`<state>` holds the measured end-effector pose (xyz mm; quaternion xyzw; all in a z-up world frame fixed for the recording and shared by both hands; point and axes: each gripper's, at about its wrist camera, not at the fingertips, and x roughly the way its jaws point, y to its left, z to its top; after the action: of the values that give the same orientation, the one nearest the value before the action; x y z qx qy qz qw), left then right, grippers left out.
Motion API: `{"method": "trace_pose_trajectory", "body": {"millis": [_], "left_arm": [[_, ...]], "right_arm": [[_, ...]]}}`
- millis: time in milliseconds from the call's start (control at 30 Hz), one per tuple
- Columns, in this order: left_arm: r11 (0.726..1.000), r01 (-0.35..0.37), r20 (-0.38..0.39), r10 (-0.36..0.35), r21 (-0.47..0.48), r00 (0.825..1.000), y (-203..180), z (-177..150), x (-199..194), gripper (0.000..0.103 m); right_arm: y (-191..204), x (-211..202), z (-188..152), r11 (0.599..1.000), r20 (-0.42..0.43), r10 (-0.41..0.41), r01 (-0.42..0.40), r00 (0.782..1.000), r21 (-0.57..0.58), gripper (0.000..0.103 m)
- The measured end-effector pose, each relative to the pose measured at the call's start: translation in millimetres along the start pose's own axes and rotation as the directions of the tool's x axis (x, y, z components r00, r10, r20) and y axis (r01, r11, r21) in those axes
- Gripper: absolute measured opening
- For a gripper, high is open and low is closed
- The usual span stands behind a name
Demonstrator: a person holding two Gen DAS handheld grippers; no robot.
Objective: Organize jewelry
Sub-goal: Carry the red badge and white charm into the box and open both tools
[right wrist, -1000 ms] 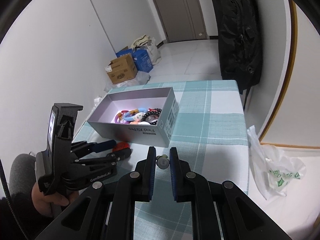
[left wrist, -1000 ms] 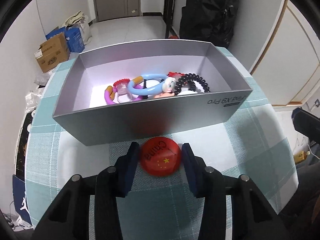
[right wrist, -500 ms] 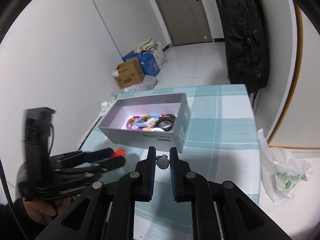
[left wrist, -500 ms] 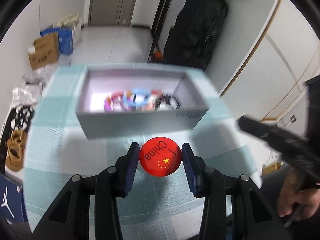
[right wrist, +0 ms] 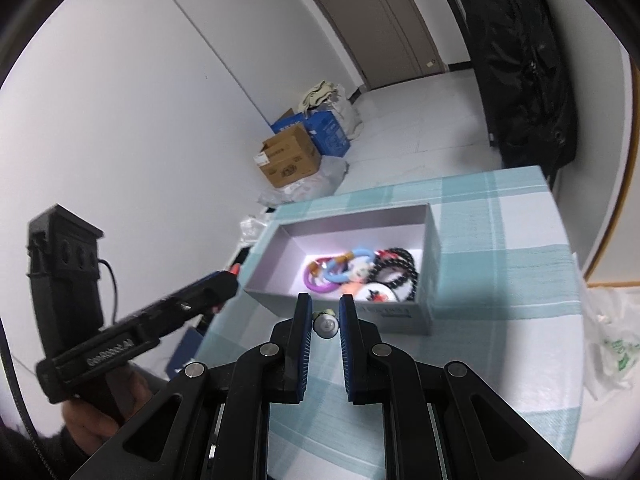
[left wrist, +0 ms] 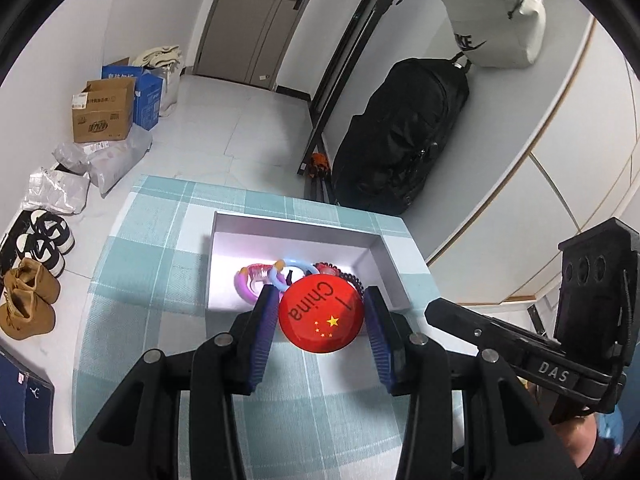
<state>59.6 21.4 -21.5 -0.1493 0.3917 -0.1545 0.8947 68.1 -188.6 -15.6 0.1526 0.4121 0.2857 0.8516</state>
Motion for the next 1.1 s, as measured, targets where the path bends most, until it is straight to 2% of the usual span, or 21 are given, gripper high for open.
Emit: {"method": "trace_pose_trajectory", "body": {"millis": [200,400,767,1100], "left_arm": [[0.999,0.013,-0.026,-0.014,-0.037,1.000,11,12,13,0.038],[0.997,0.026,-0.057,-0.030,-0.069,0.998,19,21,29,0.038],[0.998,-0.020,-0.132,0.011,-0.067,0.991,21,28,59,0.038],[0.999,-0.019,-0.162,0.012,-0.044,0.987,17,27,65,0.038]], "right_arm": [[-15,9,15,0.988,0.014,0.094,-0.095,0.996,0.123,0.013],[-30,23,29,0.972,0.008,0.120,-0.119,0.993,0.202,0.013],[-30,48,43,0.986,-0.022,0.057,-0.053,0.998,0.161,0.013],[-31,54,42,0.990,-0.036,0.003,0.002,0.999,0.138,0.013]]}}
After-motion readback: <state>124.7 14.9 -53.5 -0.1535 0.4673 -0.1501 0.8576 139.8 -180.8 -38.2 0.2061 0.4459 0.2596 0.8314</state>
